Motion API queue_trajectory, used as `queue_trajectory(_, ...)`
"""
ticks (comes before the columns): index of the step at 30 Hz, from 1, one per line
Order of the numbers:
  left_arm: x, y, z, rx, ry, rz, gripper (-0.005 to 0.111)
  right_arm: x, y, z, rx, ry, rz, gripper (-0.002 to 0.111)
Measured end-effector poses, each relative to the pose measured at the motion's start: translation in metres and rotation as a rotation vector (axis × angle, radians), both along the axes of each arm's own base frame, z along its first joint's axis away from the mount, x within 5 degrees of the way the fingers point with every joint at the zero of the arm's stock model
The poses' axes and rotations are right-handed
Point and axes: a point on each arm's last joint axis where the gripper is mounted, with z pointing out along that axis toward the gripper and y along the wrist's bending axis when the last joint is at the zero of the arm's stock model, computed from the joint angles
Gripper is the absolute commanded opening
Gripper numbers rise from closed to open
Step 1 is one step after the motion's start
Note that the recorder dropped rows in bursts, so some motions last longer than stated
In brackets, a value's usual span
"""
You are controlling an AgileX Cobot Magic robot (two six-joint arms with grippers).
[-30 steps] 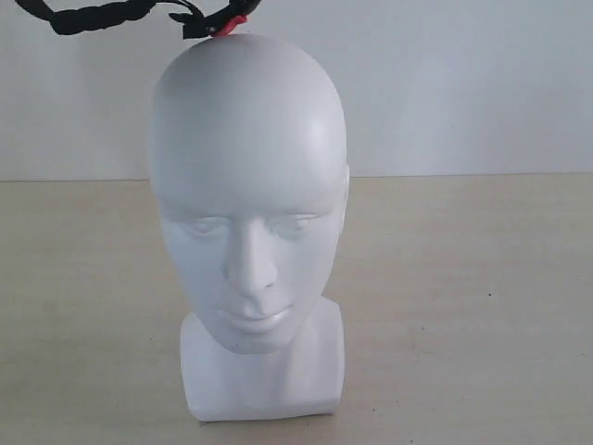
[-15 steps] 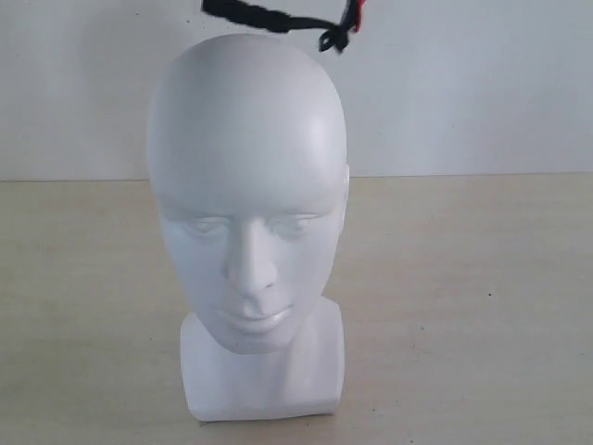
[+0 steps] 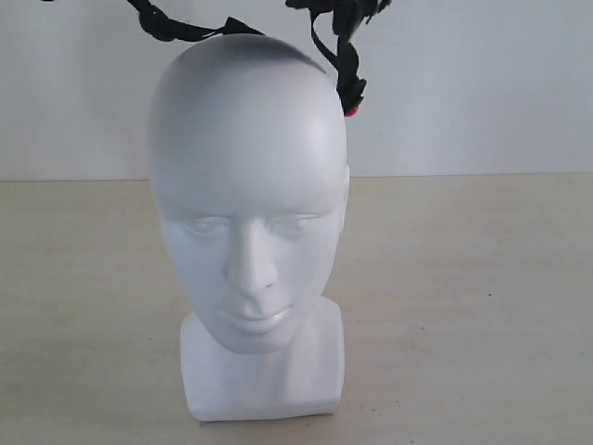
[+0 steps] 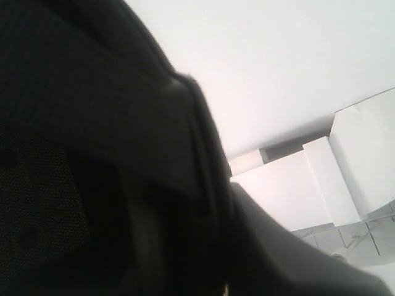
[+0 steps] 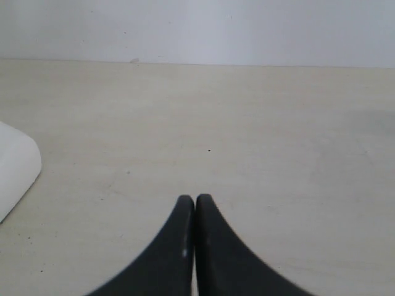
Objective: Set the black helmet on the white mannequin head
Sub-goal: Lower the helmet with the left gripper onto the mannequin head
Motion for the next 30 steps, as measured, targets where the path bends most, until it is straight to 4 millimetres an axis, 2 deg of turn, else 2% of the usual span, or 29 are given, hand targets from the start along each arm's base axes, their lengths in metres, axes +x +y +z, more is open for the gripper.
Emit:
queue_trajectory(8, -0.037, 0.024, -0.014, 0.004, 0.005, 0.001, 0.004, 0.0, 0.0, 0.0, 0.0, 0.0, 0.0, 0.0)
queue_trajectory(12, -0.05, 0.034, -0.031, -0.014, 0.016, 0.008, 0.004, 0.0, 0.0, 0.0, 0.0, 0.0, 0.0, 0.0)
queue_trajectory(20, -0.055, 0.039, -0.054, -0.003, 0.063, 0.012, 0.004, 0.0, 0.0, 0.0, 0.0, 0.0, 0.0, 0.0)
queue_trajectory(30, -0.048, 0.037, -0.061, -0.005, 0.096, 0.037, 0.004, 0.0, 0.0, 0.0, 0.0, 0.0, 0.0, 0.0)
